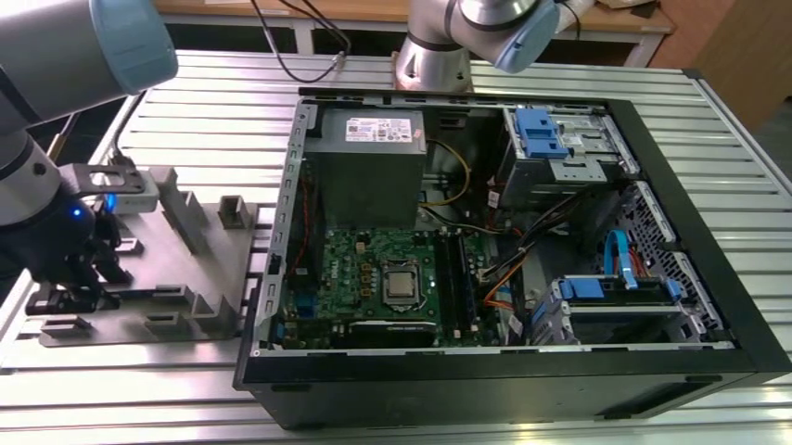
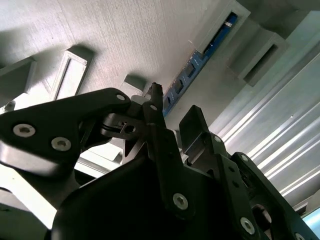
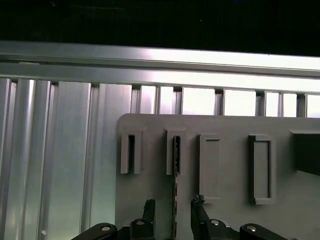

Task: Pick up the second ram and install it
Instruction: 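Pick up the second ram and move it above second insertion slot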

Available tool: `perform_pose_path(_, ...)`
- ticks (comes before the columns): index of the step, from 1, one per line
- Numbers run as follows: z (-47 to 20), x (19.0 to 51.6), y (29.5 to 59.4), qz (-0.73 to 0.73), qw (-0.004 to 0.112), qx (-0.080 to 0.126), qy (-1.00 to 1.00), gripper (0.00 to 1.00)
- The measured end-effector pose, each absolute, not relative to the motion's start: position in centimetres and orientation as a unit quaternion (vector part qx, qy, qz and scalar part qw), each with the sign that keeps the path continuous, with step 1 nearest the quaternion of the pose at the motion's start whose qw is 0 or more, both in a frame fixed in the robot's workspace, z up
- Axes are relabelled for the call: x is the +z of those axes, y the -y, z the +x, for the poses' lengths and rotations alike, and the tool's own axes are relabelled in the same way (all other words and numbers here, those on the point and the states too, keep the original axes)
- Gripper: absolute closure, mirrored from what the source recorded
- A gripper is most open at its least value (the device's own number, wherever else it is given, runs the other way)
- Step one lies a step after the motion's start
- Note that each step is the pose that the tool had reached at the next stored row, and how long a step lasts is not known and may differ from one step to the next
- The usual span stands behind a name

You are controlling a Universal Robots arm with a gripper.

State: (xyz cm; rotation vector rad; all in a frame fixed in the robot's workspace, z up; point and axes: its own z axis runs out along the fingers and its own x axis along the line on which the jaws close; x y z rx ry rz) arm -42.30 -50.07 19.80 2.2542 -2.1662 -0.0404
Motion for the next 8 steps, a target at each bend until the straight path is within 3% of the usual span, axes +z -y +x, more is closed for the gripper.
perform_pose_path(8, -42.3, 19.79, 50.0, 0.721, 0.007, -0.013, 0.693, 0.63)
